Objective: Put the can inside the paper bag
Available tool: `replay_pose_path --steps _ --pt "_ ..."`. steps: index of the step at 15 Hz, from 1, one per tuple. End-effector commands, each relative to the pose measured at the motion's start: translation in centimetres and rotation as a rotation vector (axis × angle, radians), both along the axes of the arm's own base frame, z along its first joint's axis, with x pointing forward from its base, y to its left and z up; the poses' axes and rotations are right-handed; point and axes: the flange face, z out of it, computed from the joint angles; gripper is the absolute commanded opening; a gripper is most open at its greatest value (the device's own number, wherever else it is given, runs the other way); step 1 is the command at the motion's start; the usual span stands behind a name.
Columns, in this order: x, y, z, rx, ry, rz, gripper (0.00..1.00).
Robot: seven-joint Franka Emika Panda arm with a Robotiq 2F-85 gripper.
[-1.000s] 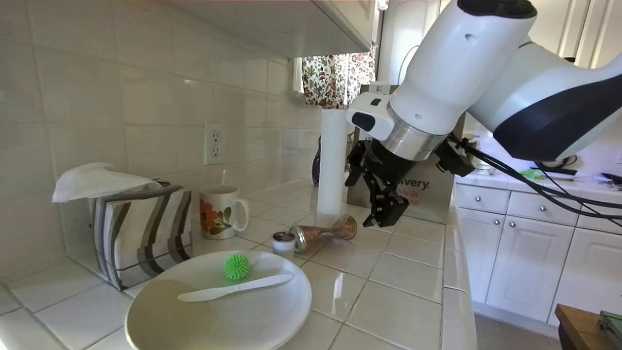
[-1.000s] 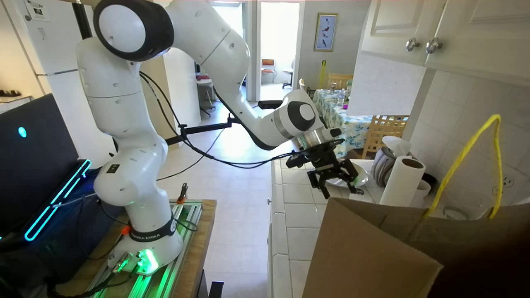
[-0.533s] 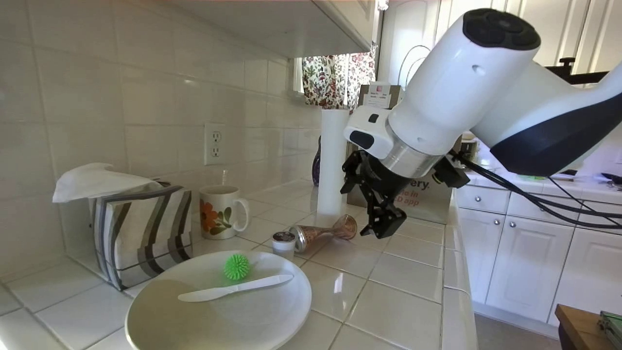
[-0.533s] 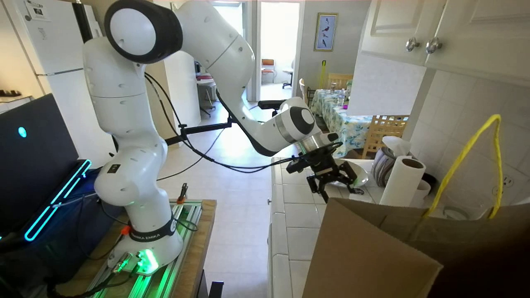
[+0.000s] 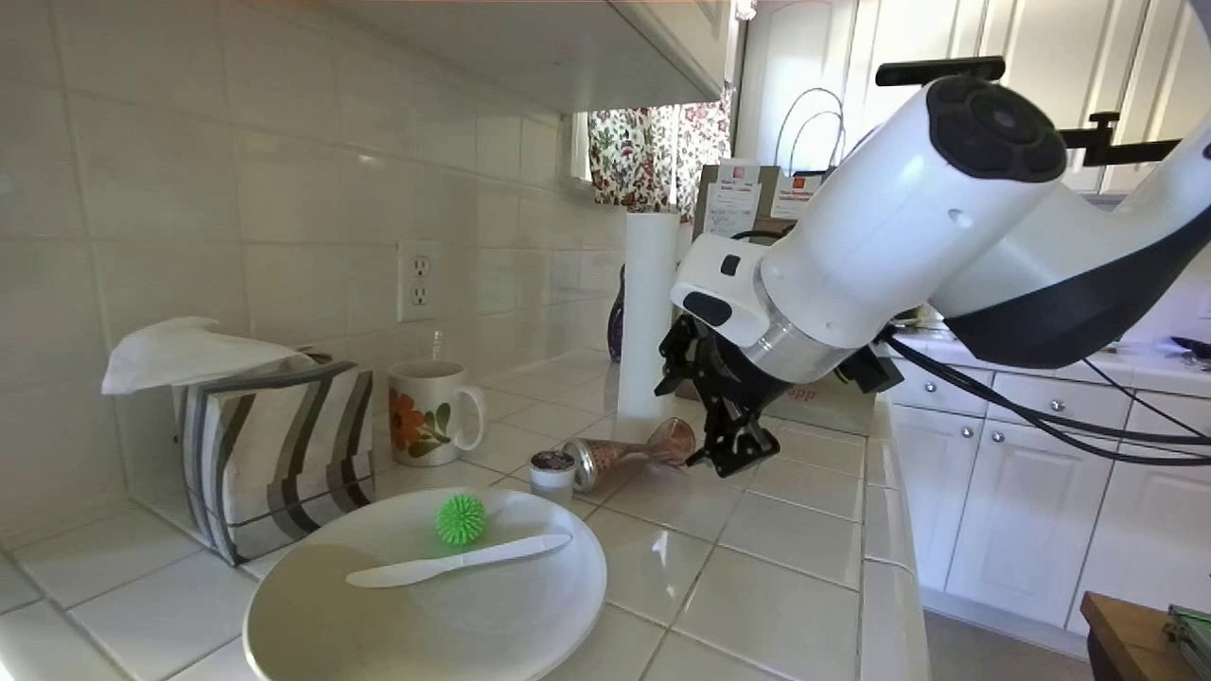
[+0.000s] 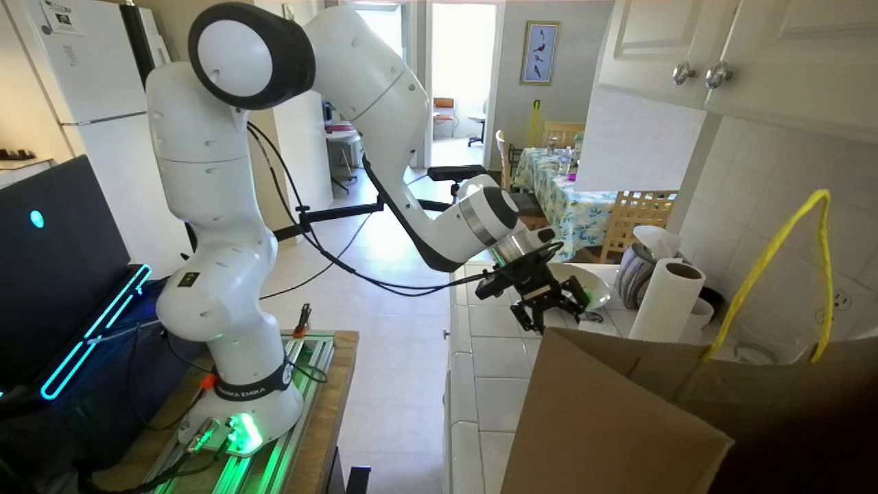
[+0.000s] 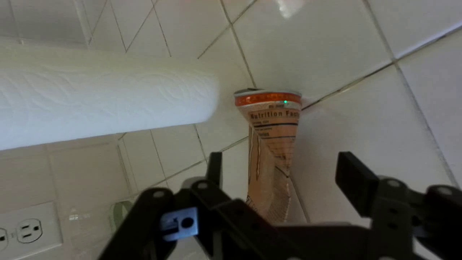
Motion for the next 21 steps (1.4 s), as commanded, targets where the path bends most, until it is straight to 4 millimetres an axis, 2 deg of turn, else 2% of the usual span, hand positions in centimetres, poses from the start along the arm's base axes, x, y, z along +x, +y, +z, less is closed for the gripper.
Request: replay_pose_path --steps 1,2,3,7,8,9,10,11,15,19,21 --pt "0.7 0.2 -0.9 -0.007 -0.042 0.038 0.76" --pt "0.7 0.2 -1.2 -0.009 -0.047 0.044 0.73" --pt "0.7 0.2 -1.5 -0.006 -0.051 0.047 0.76" --pt "0.7 0.7 -2.7 0.005 -0.061 0.070 0.66" --pt "0.7 0.8 -2.9 0.006 -0.063 0.077 0.59" --pt "0.8 0.9 -3.1 0.005 -0.067 0.081 0.42" --pt "0.9 0.9 -3.3 0.003 -0.069 0.084 0.40" --pt "0.9 1.0 -3.4 0.001 -0.075 0.088 0.34" --pt "1.2 1.1 -3.2 -0.006 -0.098 0.101 0.04" --pt "1.6 1.2 -2.8 0.012 -0.094 0.095 0.00" --pt "1.3 1.8 -1.7 0.050 -0.086 0.087 0.01"
